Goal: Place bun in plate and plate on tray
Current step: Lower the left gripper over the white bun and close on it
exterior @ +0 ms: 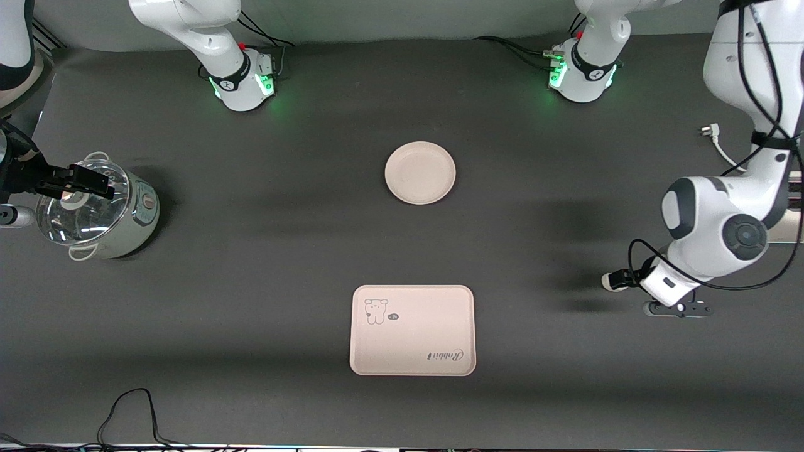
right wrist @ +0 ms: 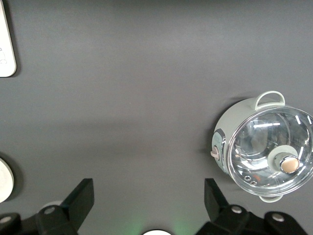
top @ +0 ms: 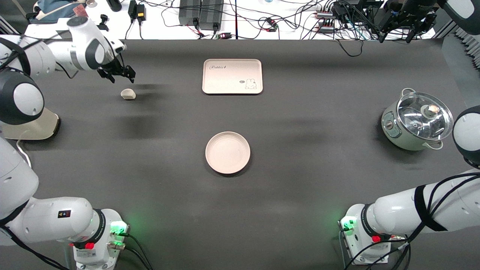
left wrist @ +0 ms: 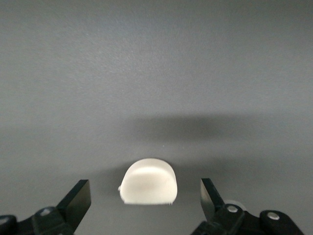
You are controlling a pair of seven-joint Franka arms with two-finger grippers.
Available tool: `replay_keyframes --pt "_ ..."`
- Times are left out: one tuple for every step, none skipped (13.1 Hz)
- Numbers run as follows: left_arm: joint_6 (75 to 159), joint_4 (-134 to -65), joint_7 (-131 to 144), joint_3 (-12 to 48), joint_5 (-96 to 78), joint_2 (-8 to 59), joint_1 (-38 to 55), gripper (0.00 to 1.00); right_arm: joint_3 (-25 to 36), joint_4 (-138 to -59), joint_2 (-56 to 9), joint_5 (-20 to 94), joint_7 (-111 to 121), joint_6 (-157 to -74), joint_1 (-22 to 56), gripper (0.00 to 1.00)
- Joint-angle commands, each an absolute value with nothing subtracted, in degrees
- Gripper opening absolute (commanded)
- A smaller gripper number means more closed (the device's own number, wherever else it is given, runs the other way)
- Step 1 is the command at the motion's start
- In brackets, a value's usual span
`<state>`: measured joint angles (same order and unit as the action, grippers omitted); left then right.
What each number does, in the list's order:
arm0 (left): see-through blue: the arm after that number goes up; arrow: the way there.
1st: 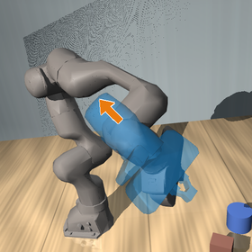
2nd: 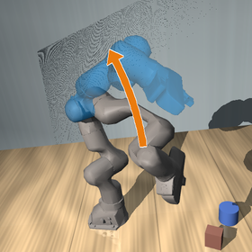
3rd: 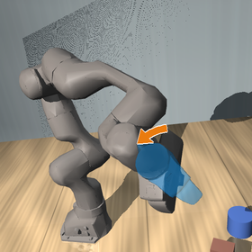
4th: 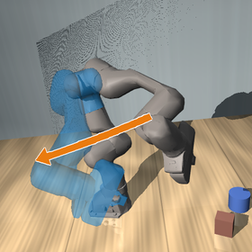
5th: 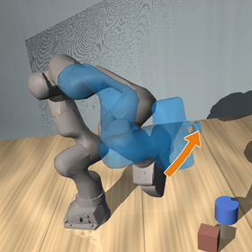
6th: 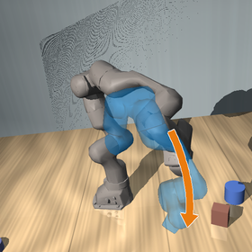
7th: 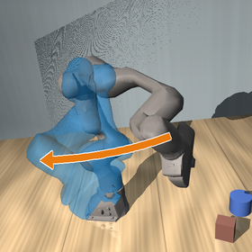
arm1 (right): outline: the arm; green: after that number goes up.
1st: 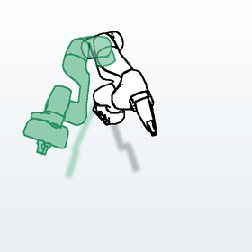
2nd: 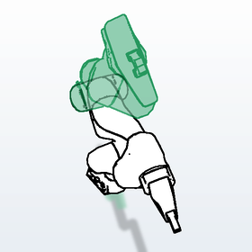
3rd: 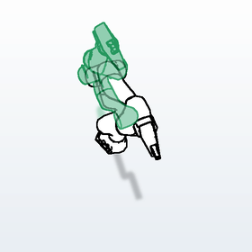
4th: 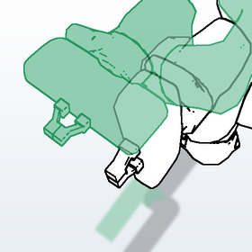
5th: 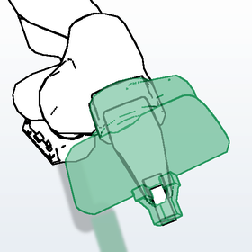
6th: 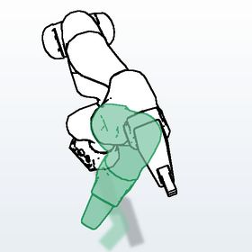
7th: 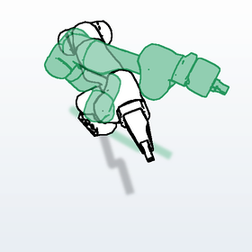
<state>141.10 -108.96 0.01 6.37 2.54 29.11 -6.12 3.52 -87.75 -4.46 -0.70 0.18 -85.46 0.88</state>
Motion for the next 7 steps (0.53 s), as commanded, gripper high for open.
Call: replay_keyframes --pt "148.69 -114.16 0.53 6.06 3.43 29.26 -5.8 1.0 3.69 -88.42 -3.6 -0.79 1.32 -85.34 1.14 1.0" --pt "149.49 -114.43 0.53 5.98 3.43 29.96 -5.8 1.0 3.69 -88.42 -3.6 -0.79 1.32 -85.34 1.14 1.0" --pt "149.5 -114.43 0.53 5.89 3.43 30.06 -5.8 1.0 3.69 -88.42 -3.6 -0.79 1.32 -85.34 1.14 1.0" --pt "149.41 -114.43 0.44 5.89 3.43 30.06 -5.8 0.94 3.69 -88.33 -3.6 -0.79 1.32 -85.34 1.14 1.0" --pt "149.41 -114.43 0.44 5.89 3.51 30.15 -5.8 0.85 3.69 -88.42 -3.6 -0.79 1.32 -85.34 1.14 1.0" --pt "149.41 -114.43 0.44 5.8 3.78 30.49 -5.71 0.75 3.69 -88.42 -3.6 -0.79 1.32 -85.34 1.14 1.0" --pt "149.41 -114.43 0.53 5.8 4.91 30.76 -5.8 0.65 3.69 -88.42 -3.6 -0.79 1.32 -85.34 1.14 1.0"
